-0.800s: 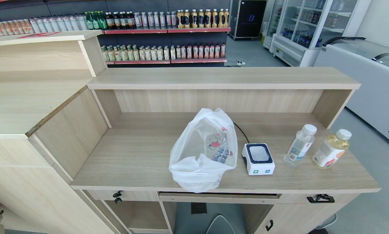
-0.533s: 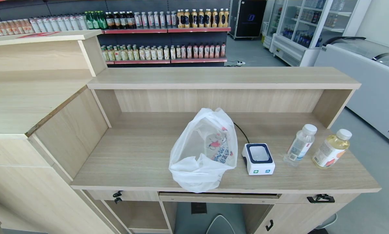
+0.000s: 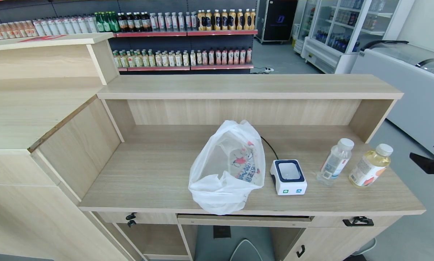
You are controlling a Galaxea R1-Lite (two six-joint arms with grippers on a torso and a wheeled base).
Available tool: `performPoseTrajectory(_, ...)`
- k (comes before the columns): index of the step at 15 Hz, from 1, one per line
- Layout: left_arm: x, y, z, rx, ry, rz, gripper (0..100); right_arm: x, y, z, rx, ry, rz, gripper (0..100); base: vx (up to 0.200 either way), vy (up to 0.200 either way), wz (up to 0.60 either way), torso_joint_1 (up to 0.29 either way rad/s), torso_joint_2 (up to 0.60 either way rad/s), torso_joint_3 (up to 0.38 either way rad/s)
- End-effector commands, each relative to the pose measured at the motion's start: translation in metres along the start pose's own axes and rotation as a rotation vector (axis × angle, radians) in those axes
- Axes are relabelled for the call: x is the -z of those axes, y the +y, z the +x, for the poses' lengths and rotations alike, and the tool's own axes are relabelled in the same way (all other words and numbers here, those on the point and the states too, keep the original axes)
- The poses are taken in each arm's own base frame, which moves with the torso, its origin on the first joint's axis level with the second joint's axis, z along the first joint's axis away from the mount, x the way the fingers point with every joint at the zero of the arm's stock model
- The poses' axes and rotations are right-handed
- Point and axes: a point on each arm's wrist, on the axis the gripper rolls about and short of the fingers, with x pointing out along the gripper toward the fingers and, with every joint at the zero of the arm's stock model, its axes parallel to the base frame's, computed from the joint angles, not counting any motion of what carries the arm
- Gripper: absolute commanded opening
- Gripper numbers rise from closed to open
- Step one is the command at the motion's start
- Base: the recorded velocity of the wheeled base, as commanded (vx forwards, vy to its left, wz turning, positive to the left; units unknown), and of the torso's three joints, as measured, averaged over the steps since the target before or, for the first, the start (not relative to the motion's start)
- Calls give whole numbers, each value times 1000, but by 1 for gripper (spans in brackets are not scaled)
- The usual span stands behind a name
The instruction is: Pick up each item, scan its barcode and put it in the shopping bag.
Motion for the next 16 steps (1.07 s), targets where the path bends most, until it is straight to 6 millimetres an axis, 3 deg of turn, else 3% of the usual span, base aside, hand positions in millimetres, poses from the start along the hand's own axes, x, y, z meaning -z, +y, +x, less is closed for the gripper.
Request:
performPoseTrajectory(1, 0, 0, 0, 0, 0, -1, 0, 43, -4, 34, -32, 114, 36, 100, 0, 0, 0, 0, 0, 0)
performPoseTrajectory(5, 0, 0, 0, 0, 0, -1, 0, 63, 4, 59, -82, 152, 49, 100, 0, 0, 0, 0, 0, 0)
performPoseTrajectory(9, 0, 0, 0, 0, 0, 1, 0, 61, 25, 92, -178, 91, 15, 100, 0, 0, 0, 0, 0, 0)
performPoseTrajectory(16, 0, 0, 0, 0, 0, 1, 0, 68, 63, 125, -319, 39, -21, 100, 0, 0, 0, 0, 0, 0)
